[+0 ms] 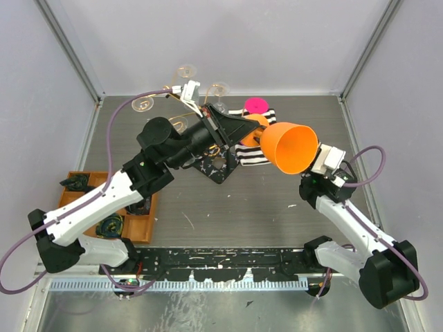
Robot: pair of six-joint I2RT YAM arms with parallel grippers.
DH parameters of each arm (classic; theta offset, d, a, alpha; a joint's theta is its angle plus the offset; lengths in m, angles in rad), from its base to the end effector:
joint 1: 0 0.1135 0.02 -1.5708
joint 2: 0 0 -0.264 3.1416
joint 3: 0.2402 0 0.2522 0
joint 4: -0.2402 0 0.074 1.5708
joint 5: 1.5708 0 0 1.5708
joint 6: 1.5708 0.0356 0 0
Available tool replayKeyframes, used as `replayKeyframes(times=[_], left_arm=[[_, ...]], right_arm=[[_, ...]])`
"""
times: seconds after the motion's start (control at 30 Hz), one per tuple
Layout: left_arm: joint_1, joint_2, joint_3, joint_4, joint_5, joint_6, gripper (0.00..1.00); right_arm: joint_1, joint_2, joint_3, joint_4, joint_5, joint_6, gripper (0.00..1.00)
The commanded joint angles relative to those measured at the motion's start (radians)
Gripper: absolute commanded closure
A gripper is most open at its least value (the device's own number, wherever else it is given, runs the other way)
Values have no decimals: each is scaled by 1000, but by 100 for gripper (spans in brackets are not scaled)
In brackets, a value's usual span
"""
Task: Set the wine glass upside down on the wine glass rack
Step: Turn the wine glass upside down at the wine rack.
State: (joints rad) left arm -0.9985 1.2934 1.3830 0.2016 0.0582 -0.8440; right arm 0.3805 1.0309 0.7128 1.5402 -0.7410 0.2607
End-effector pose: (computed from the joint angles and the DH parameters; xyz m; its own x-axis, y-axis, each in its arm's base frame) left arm 0.1560 -0.2460 0.4805 -0.5464 -0.5294 -0.6490 0.6939 0.1478 -0.7047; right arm 0.1489 0.0854 0.4146 0.7173 0.4917 -0.4936 -0.6966 0.4892 -0.5249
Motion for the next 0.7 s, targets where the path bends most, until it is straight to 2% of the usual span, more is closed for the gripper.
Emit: replayKeyframes(times=[0.0, 0.13, 0.23, 0.33, 0.5, 0.67], left_arm=[[-9, -71, -14, 6, -8, 56, 100], [-8, -111, -15, -41, -49, 131, 100], [-8, -136, 2, -109, -84, 213, 100], [-6, -157, 27, -187, -119, 307, 98], [-7, -187, 74, -351, -199, 516, 100], [-6, -187, 135, -521, -284, 746, 100]], right_arm=[[6, -43, -40, 54, 25, -61, 58], [5, -123, -95, -133, 59, -141, 46], [5, -189, -125, -283, 105, -172, 41], [5, -252, -145, -482, 177, -174, 34], [6, -384, -151, -848, 366, -93, 31], [5, -484, -76, -1257, 461, -20, 31]])
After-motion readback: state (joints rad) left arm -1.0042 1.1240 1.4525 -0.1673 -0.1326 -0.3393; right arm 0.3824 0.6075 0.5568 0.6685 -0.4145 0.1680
